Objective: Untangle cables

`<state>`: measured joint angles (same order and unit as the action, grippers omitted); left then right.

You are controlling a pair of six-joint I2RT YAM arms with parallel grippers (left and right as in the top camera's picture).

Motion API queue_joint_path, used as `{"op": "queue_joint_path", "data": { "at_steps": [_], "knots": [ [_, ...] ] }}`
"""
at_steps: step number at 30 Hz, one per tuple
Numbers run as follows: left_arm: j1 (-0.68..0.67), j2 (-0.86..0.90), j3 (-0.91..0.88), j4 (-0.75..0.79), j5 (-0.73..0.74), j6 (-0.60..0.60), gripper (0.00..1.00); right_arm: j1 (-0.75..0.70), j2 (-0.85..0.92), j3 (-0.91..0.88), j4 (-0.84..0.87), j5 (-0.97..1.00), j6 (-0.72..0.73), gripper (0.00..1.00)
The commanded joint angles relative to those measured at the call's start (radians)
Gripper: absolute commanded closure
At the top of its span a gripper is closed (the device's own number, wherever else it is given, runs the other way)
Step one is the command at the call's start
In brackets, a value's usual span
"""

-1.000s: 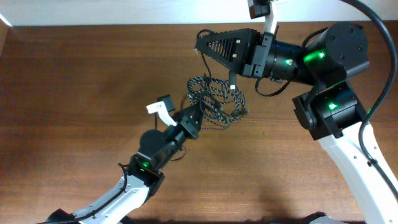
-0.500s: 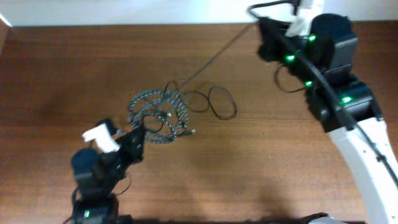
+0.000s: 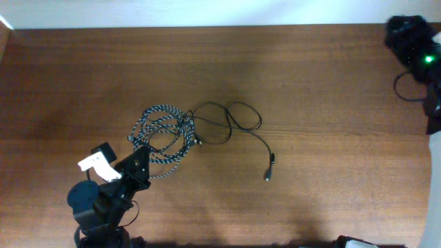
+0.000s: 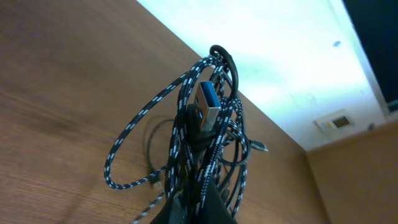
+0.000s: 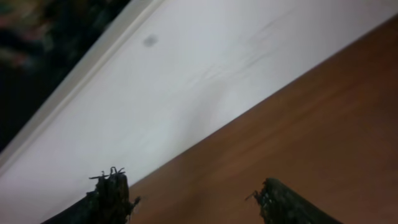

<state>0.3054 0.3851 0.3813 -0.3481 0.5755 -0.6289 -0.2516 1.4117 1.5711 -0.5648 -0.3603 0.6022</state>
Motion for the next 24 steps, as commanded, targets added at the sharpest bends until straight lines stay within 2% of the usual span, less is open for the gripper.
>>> {"op": "queue_joint_path", "data": {
  "at_steps": [1, 3, 5, 6, 9, 10, 11, 13, 15, 16, 18, 19, 20, 21, 22, 24],
  "knots": [
    [0.005, -0.005, -0.006, 0.081, 0.181, 0.121, 1.00, 0.150, -0.013, 0.015, -0.011, -0.184, -0.004, 0.30],
    [0.005, -0.005, -0.006, 0.148, 0.198, 0.130, 1.00, 0.318, -0.013, 0.010, -0.032, -0.214, -0.076, 0.32],
    [0.005, -0.005, -0.006, 0.182, 0.188, 0.111, 1.00, 0.446, -0.013, 0.009, -0.077, -0.208, -0.074, 0.43],
    [0.005, -0.005, -0.006, 0.184, 0.175, 0.091, 1.00, 0.526, -0.013, 0.009, -0.092, -0.208, -0.074, 0.46],
    [0.005, -0.005, -0.006, 0.183, 0.128, 0.079, 1.00, 0.726, -0.013, 0.009, -0.114, -0.172, -0.075, 0.47],
    [0.005, -0.005, -0.006, 0.183, 0.099, 0.038, 1.00, 0.803, -0.013, 0.009, -0.124, -0.088, -0.075, 0.47],
    [0.005, -0.005, -0.006, 0.183, 0.043, -0.112, 1.00, 0.883, -0.013, 0.009, -0.134, 0.055, -0.074, 0.47],
    [0.005, -0.005, -0.006, 0.183, -0.001, -0.359, 1.00, 0.977, -0.013, 0.009, -0.140, 0.181, -0.075, 0.47],
    [0.005, -0.005, -0.006, 0.184, -0.016, -0.572, 1.00, 1.043, -0.013, 0.009, -0.143, 0.246, -0.074, 0.53],
    [0.005, -0.005, -0.006, 0.186, -0.013, -0.623, 1.00, 1.072, -0.010, 0.009, -0.143, 0.245, -0.074, 0.57],
    [0.005, -0.005, -0.006, 0.211, 0.050, -0.588, 1.00, 1.109, 0.008, 0.009, -0.142, 0.245, -0.074, 0.58],
    [0.005, -0.005, -0.006, 0.268, 0.112, -0.491, 1.00, 1.125, 0.029, 0.009, -0.138, 0.245, -0.074, 0.58],
    [0.005, -0.005, -0.006, 0.398, 0.235, -0.301, 1.00, 1.140, 0.057, 0.009, -0.137, 0.245, -0.074, 0.60],
    [0.005, -0.005, -0.006, 0.462, 0.293, -0.216, 1.00, 1.144, 0.075, 0.009, -0.134, 0.245, -0.075, 0.62],
    [0.005, -0.005, -0.006, 0.502, 0.336, -0.141, 1.00, 1.146, 0.084, 0.009, -0.131, 0.245, -0.076, 0.62],
    [0.005, -0.005, -0.006, 0.484, 0.346, -0.091, 1.00, 1.151, 0.089, 0.009, -0.112, 0.229, -0.134, 0.62]
  ]
}}
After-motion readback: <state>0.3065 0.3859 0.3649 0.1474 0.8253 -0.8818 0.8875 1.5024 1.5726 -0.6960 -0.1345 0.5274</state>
